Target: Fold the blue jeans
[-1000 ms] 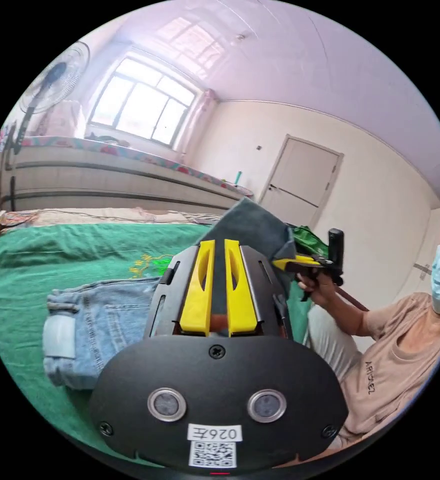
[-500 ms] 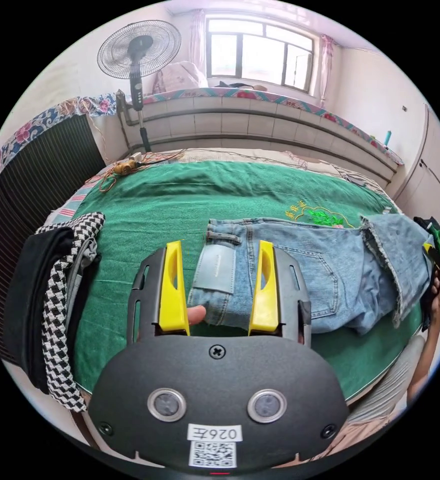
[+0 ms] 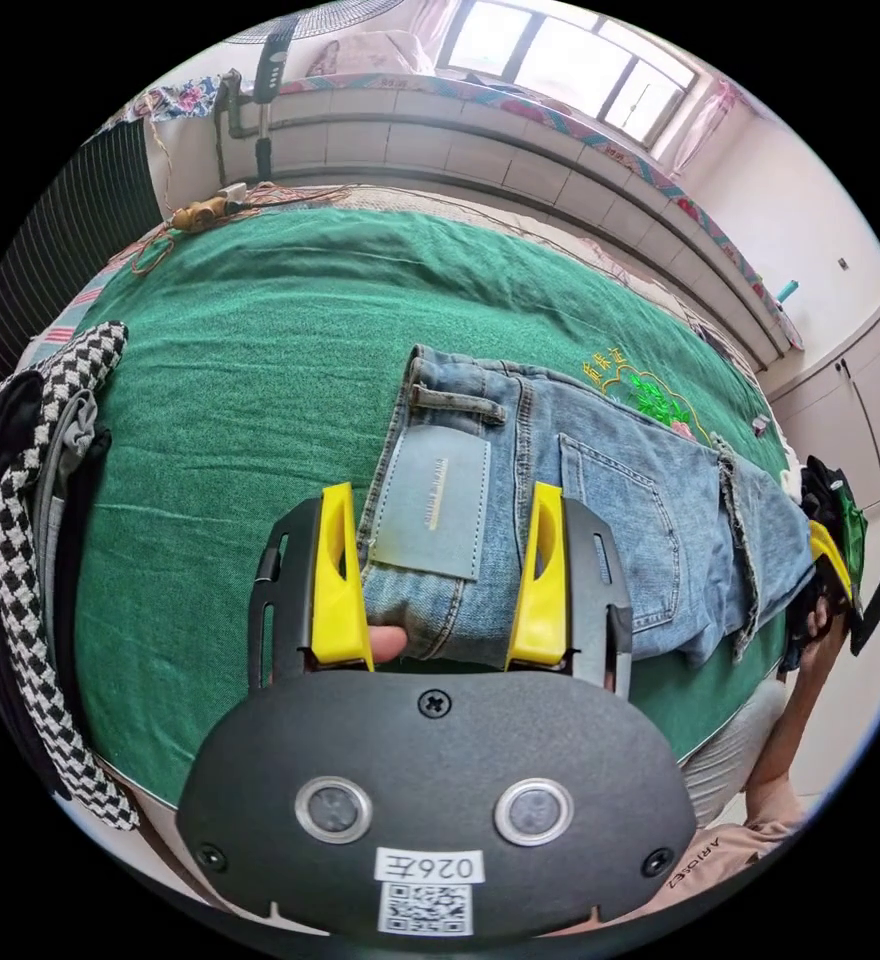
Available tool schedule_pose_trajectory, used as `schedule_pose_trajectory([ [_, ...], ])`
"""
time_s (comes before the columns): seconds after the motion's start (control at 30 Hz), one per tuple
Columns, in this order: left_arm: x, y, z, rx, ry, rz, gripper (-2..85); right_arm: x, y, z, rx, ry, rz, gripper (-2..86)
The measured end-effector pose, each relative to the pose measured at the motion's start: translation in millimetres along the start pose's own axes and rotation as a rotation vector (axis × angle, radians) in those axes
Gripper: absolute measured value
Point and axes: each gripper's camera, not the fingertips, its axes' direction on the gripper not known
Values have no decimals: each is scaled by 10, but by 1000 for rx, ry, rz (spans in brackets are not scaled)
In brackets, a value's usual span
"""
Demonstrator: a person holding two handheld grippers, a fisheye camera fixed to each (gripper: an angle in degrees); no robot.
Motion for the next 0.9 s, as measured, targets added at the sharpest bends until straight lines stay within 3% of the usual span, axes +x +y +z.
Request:
schedule_pose_trajectory([
  [0.1, -20, -13, -8, 4, 5, -26, 234, -598, -67, 579, -229, 18, -192, 112],
  [0.23, 47, -58, 12, -35, -41, 13, 226, -1019, 1, 1262, -493, 196, -395, 122],
  [0.33, 82, -76, -13, -51, -30, 65, 186, -961, -84, 1311, -531, 130, -373, 82],
  [0.4, 51, -65, -22, -45, 57, 66, 152, -847, -140, 1282, -546, 106, -356, 9],
  [0.47, -13, -34, -35, -32, 106, 68, 129, -605, -216, 1198, -535, 19, -244, -8],
  [0.7, -245, 153, -384, 179, 317, -10, 87, -202, -275, 575, -290, 30, -84, -15],
  [0.9, -193, 392, -1144, 475, 157, 63, 75, -294, -419, -419, 70, 97, -94, -15],
])
